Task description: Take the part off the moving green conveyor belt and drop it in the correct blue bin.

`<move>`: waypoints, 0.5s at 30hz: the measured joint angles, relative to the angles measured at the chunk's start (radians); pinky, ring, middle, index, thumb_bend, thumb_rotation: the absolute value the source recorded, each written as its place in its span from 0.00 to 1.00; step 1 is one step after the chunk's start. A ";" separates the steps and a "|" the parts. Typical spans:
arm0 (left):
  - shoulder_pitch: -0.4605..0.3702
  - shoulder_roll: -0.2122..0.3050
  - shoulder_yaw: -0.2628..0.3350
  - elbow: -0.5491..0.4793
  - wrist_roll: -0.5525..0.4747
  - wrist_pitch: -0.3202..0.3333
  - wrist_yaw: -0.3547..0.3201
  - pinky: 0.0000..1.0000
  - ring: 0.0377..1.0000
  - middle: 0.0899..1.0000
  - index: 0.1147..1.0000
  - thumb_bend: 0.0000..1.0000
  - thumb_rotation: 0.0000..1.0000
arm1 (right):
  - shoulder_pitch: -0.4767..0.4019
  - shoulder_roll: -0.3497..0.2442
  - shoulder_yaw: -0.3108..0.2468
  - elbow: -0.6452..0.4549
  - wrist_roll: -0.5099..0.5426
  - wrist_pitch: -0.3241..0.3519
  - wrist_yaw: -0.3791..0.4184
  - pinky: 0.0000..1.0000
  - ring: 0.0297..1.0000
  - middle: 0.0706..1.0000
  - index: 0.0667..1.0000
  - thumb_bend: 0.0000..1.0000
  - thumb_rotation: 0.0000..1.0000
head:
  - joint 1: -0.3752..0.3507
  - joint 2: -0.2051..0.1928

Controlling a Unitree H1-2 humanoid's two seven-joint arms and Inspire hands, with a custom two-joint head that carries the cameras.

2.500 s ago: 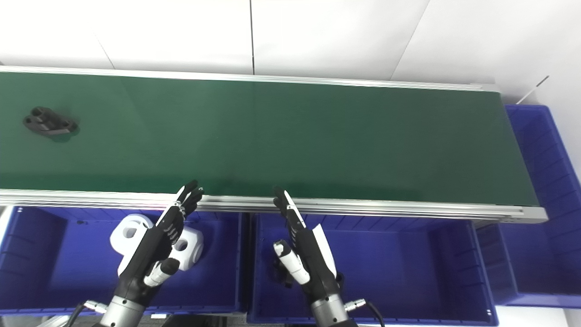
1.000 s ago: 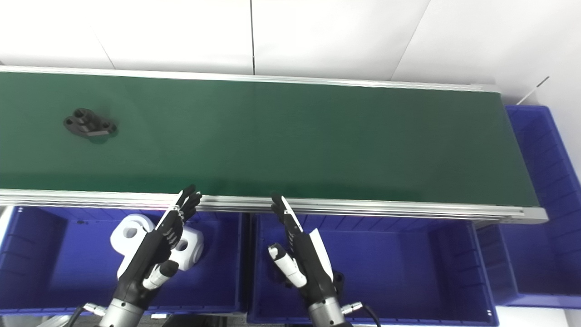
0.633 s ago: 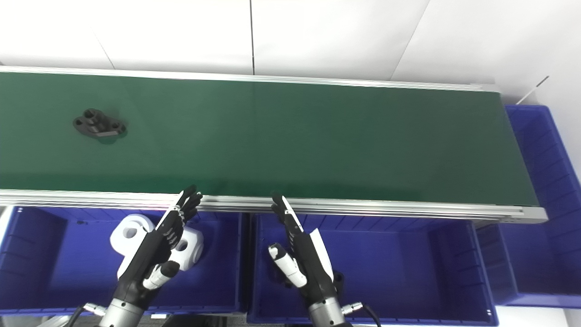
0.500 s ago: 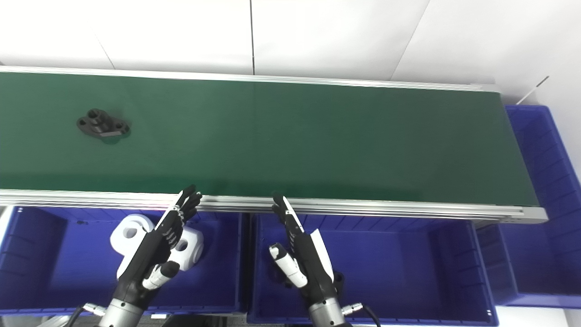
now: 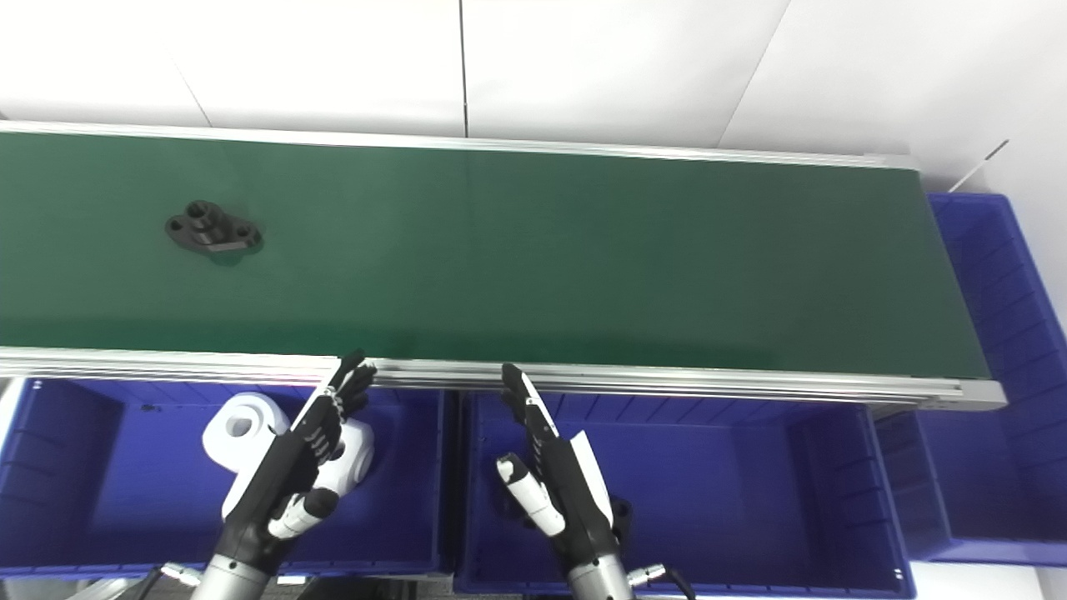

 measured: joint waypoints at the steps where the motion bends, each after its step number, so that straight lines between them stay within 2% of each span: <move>1: -0.004 -0.002 -0.001 0.009 0.002 -0.006 0.000 0.92 0.95 0.92 0.95 0.92 0.84 | -0.003 -0.001 -0.003 0.014 0.006 -0.007 0.000 0.96 0.94 0.96 0.96 0.89 0.93 | 0.000 0.000; 3: -0.013 -0.007 -0.001 0.034 0.014 -0.023 0.002 0.90 0.93 0.91 0.93 0.94 0.83 | -0.009 -0.003 -0.009 0.036 0.015 -0.016 0.000 0.97 0.95 0.96 0.96 0.88 0.92 | 0.020 -0.034; 7: -0.028 -0.019 -0.004 0.078 0.020 -0.042 0.009 0.87 0.91 0.89 0.91 0.96 0.82 | -0.024 -0.010 -0.018 0.073 0.033 -0.058 0.002 0.97 0.94 0.96 0.95 0.88 0.91 | 0.037 -0.061; 15: -0.048 -0.020 -0.015 0.113 0.033 -0.046 0.017 0.84 0.90 0.89 0.89 0.96 0.81 | -0.046 -0.034 -0.024 0.104 0.027 -0.113 0.005 0.96 0.95 0.96 0.95 0.90 0.89 | 0.094 -0.083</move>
